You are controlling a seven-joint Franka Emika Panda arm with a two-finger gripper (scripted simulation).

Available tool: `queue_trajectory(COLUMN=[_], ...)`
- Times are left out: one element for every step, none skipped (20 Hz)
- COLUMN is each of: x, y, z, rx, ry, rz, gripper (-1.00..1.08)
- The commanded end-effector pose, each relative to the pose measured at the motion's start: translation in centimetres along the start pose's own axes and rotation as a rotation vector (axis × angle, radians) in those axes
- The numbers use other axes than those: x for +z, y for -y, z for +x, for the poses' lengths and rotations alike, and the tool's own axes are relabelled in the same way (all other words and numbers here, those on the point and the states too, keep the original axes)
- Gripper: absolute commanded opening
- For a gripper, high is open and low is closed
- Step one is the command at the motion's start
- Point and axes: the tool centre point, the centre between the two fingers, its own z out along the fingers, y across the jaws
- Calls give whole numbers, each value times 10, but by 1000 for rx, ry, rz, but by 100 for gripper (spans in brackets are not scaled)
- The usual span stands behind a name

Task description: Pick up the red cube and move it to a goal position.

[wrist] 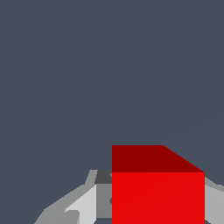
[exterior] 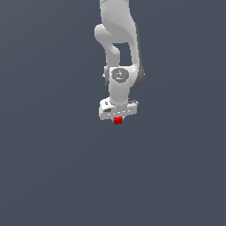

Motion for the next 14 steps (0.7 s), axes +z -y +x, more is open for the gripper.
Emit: queue_trajectory(x=[-21,-31,-40,-51,-61,-72,-83,-94,-105,-115,-126,-136,-147,-157], y=[-4,-6,-7,-9,-11,-13,-15,-17,-19,-21,-23,-25,-27,-29], z=[1,1,1,1,2,2,2,3,3,3,4,4,5,5], rx=[0,0,0,0,-1,-1,-1,-1,-1,-1,-1,-1,-1,-1], ry=[-1,-1,-1,-1,-1,-1,-1,-1,-1,-2,-2,-2,-2,-2], rz=[0,0,0,0,1,1,1,1,1,1,1,1,1,1], gripper=[-100,-100,-100,-100,-100,-100,-100,-100,-100,-100,-100,-100,-100,-100])
